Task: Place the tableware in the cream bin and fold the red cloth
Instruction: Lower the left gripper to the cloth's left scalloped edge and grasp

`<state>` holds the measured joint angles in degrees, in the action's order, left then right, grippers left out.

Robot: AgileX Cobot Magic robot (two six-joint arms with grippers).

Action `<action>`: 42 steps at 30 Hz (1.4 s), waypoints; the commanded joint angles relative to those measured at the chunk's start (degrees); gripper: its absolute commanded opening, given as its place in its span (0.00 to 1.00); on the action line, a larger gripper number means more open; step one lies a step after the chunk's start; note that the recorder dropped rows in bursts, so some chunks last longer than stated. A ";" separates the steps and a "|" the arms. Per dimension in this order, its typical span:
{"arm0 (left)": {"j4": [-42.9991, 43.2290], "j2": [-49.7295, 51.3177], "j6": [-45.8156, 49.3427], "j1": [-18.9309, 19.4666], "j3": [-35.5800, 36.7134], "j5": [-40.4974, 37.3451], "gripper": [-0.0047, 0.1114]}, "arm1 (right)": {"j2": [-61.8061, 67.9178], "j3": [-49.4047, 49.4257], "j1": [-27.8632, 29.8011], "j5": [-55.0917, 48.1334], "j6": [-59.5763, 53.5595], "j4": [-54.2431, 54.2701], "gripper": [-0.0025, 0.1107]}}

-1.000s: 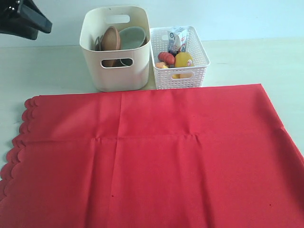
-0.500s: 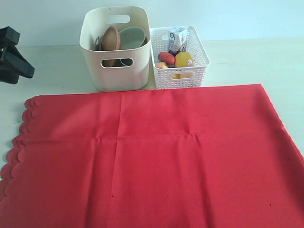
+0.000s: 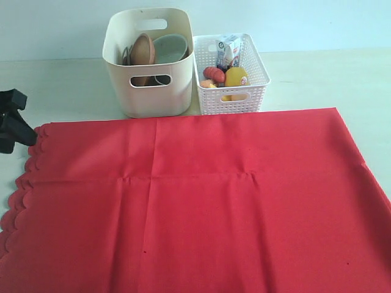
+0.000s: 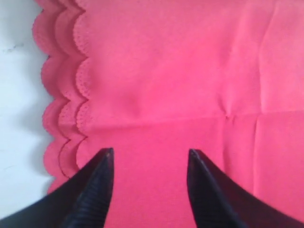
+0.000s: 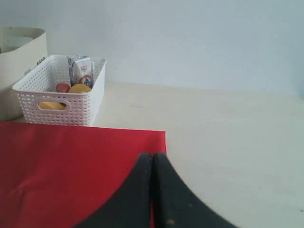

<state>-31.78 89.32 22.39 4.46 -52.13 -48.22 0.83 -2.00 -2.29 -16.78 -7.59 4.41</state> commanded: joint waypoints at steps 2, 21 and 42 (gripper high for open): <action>-0.38 1.24 -0.56 3.54 2.51 1.08 0.53 | 4.59 -4.25 0.32 0.63 0.15 -0.51 0.02; -0.34 10.66 4.60 5.76 4.17 3.23 0.54 | 25.63 -23.17 0.32 0.63 0.15 -3.48 0.02; -4.27 16.30 12.02 5.76 4.17 6.64 0.54 | 38.49 -35.73 0.32 1.84 -2.26 -5.91 0.02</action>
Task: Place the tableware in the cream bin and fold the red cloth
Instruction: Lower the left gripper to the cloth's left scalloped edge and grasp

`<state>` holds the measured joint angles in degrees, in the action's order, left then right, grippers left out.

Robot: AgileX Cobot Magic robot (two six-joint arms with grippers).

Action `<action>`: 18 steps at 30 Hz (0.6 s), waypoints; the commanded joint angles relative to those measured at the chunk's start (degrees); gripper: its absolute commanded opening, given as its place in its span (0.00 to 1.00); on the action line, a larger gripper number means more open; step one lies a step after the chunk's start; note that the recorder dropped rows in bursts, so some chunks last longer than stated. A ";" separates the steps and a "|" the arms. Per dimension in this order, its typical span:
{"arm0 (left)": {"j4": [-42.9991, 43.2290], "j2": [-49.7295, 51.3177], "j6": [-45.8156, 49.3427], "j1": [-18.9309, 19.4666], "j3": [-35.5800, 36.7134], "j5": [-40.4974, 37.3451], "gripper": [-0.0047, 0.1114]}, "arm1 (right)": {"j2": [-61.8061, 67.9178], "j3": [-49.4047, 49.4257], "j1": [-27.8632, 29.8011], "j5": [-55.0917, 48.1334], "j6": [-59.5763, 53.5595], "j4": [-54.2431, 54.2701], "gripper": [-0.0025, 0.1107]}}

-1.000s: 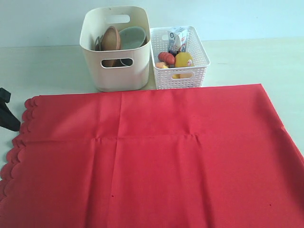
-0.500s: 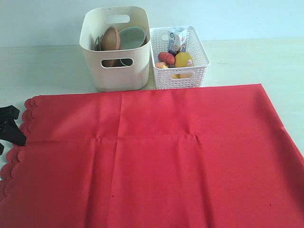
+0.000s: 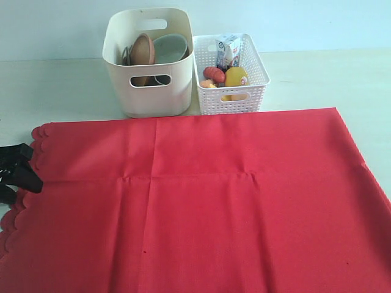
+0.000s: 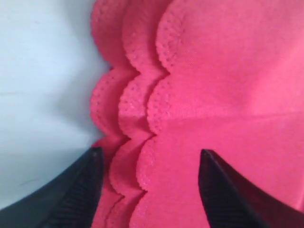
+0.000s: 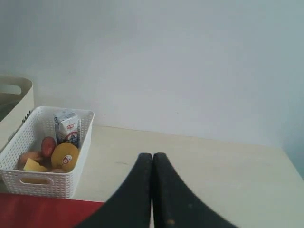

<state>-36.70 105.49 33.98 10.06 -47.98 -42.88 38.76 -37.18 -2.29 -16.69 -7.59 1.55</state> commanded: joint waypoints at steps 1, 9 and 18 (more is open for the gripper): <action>0.67 0.13 0.43 0.16 0.02 1.58 0.54 | 0.65 -0.54 0.32 2.74 -2.87 -3.69 0.02; 3.02 0.13 -0.44 0.89 0.02 2.44 0.54 | 0.65 -0.54 0.32 2.97 -2.75 -1.55 0.02; 2.31 0.49 -1.15 4.61 0.02 1.24 0.54 | 0.65 -0.54 0.32 3.11 -2.65 -1.55 0.02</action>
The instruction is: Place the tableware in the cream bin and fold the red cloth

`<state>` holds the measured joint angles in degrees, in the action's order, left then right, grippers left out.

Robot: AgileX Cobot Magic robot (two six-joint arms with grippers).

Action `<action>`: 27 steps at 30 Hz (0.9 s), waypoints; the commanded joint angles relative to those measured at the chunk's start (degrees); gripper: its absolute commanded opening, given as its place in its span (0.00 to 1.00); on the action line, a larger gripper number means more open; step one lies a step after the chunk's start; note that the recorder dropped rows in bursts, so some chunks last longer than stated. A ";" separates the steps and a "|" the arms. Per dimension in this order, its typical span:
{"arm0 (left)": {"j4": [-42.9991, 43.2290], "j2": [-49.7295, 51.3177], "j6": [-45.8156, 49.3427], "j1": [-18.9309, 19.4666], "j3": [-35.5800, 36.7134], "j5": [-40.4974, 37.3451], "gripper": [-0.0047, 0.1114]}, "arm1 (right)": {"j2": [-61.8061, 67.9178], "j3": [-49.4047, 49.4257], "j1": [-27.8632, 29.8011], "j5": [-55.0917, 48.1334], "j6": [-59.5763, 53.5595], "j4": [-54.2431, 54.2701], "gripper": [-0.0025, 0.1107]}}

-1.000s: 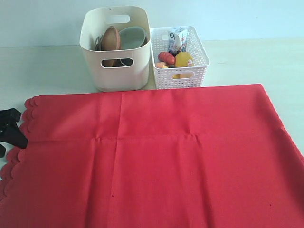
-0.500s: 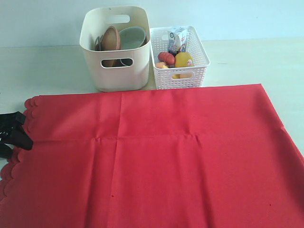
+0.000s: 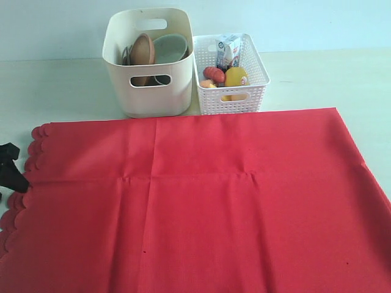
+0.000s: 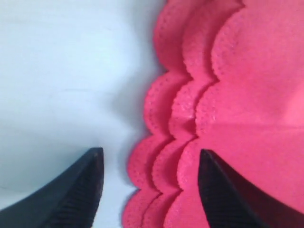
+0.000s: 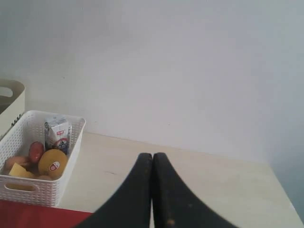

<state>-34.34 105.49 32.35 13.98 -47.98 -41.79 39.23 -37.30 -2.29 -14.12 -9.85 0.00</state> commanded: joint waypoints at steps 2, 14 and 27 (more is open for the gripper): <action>-1.95 1.05 2.28 0.69 0.02 -1.01 0.54 | 0.18 -0.42 0.32 0.54 -0.39 0.00 0.02; -7.56 3.85 9.26 -2.16 0.02 -8.11 0.46 | 0.18 -0.42 0.32 -7.88 -0.51 7.10 0.02; -6.98 4.53 9.09 -8.64 0.02 -12.44 0.04 | 16.03 -0.42 0.32 -33.44 -13.48 23.97 0.02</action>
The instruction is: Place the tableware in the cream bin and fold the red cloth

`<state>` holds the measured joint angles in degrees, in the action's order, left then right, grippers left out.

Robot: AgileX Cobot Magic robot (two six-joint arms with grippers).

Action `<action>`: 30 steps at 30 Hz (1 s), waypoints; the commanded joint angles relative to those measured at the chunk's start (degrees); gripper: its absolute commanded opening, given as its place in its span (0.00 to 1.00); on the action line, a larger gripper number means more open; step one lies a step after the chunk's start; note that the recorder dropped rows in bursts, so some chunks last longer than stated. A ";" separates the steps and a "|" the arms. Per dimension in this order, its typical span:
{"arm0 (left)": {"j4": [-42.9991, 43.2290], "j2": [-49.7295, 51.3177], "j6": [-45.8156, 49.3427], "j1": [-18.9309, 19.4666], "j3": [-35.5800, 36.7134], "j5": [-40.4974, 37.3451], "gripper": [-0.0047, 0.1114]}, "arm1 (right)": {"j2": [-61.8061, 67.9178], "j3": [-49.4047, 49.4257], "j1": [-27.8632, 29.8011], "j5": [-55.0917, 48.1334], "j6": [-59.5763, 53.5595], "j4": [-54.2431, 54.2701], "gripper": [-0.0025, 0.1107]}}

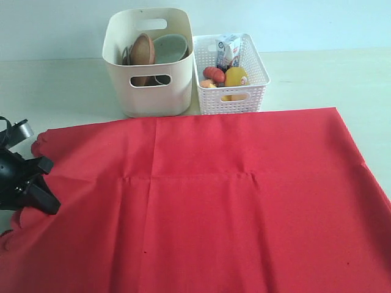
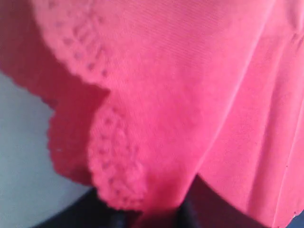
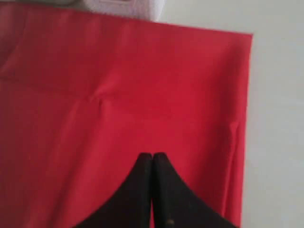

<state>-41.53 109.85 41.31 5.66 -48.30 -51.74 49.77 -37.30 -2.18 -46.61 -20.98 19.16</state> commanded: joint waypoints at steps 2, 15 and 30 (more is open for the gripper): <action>0.09 0.16 0.13 -0.32 0.34 -3.61 0.04 | 8.45 -0.42 0.20 -0.60 -3.97 7.20 0.02; 1.69 -5.00 -3.18 2.35 0.34 -10.94 0.04 | 22.50 -0.42 -1.23 6.40 -7.76 12.14 0.02; 6.16 -18.28 -10.28 12.05 -1.75 -16.13 0.04 | 40.68 -0.42 -15.64 19.91 0.21 4.74 0.02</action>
<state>-34.28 93.22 31.71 17.49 -48.55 -65.21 87.36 -37.40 -16.19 -29.57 -23.04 26.49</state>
